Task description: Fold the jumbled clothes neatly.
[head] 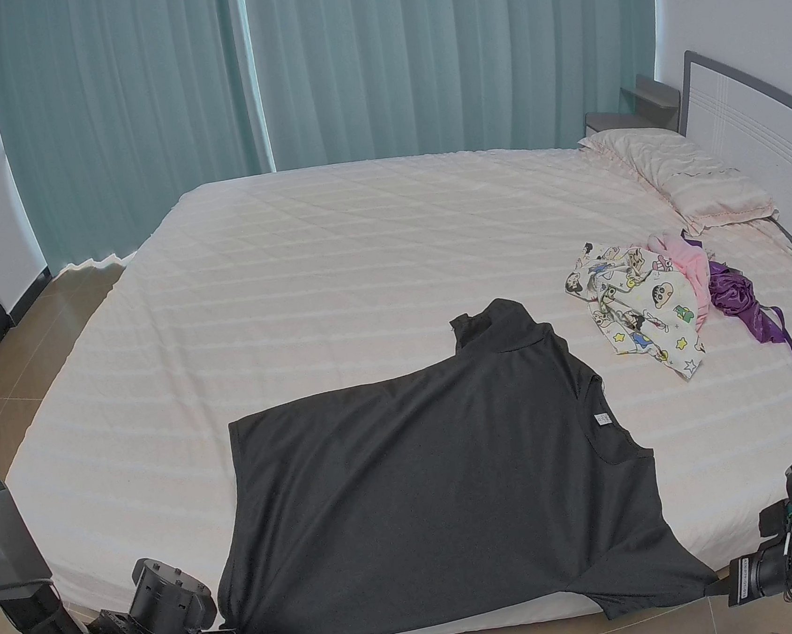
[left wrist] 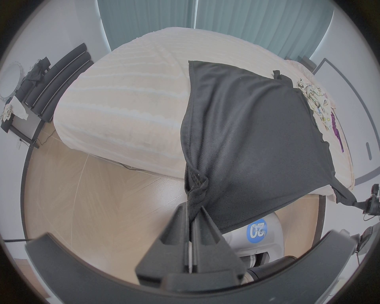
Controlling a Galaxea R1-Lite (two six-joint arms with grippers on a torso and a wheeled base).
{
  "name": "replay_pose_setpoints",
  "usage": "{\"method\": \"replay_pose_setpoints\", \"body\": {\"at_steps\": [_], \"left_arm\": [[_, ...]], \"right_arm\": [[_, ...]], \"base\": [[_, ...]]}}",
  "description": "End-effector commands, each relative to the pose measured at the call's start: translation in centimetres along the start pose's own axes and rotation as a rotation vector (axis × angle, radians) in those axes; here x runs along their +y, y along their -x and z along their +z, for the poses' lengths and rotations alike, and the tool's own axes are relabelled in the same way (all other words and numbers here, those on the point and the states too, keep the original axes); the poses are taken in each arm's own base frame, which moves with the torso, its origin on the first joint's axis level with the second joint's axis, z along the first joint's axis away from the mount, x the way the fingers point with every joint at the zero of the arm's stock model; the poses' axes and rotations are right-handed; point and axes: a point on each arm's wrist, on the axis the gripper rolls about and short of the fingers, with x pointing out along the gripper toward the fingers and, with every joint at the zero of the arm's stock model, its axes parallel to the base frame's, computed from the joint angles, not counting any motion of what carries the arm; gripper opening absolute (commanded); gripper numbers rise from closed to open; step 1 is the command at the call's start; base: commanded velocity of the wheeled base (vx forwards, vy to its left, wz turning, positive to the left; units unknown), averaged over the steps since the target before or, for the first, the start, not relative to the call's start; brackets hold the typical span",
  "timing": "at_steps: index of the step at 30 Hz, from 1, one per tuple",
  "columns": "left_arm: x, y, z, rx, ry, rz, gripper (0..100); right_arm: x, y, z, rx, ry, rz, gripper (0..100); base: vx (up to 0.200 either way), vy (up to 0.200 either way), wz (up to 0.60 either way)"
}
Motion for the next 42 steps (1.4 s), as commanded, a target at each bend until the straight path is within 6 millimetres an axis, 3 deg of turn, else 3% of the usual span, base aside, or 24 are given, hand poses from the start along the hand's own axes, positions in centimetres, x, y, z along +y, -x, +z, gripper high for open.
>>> {"method": "replay_pose_setpoints", "body": {"at_steps": [1, 13, 27, 42], "left_arm": [[0.2, 0.5, -0.2, -0.009, 0.0, -0.013, 0], [-0.9, 0.6, 2.9, -0.168, 0.088, -0.108, 0], [-1.4, 0.1, 7.2, -0.289, 0.218, -0.13, 0], [-1.7, -2.0, 8.9, -0.287, 0.242, -0.104, 0]], "right_arm": [[0.2, 0.2, 0.4, -0.028, 0.006, 0.015, 0], [2.6, 0.9, 5.7, -0.191, 0.012, 0.089, 0], [4.8, -0.4, 12.0, -0.276, 0.008, 0.106, 0], [6.0, -1.1, 16.4, -0.358, -0.005, 0.093, 0]], "base": [[0.0, 0.0, 0.0], [0.0, 0.0, 0.0], [0.0, 0.0, 0.0], [0.0, 0.0, 0.0]]}}
